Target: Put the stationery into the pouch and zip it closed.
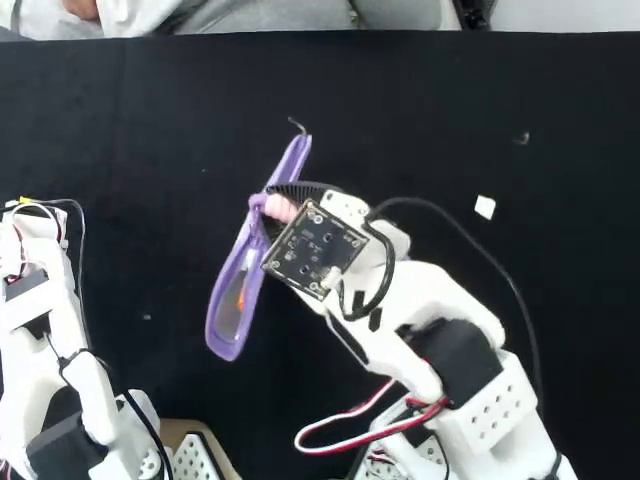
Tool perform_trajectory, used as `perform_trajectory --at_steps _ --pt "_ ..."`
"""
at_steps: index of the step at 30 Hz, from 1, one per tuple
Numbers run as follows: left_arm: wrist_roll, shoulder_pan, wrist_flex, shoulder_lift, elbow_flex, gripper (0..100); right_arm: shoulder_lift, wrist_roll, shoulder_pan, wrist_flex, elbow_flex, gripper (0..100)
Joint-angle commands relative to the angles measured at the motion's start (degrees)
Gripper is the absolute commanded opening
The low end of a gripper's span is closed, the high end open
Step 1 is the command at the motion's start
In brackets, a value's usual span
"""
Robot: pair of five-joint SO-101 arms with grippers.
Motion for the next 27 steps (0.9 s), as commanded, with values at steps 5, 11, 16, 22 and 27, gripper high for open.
perform_trajectory --at_steps 5,11,16,22,27 --pt "0.26 -0.48 -1.05 -0.26 -0.31 3 1.36 0.62 7.56 -6.95 -4.09 1.1" --pt "0.26 -0.40 -1.05 -0.26 -0.31 3 11.30 -2.02 11.87 -12.31 -10.42 1.1" --pt "0.26 -0.40 -1.05 -0.26 -0.31 3 17.27 -11.87 12.75 -1.14 -29.14 1.1" --pt "0.18 -0.40 -1.05 -0.26 -0.31 3 24.31 -13.89 5.89 17.93 -54.64 1.1" --pt "0.18 -0.40 -1.05 -0.26 -0.31 3 30.20 -13.98 3.08 29.54 -65.63 1.1"
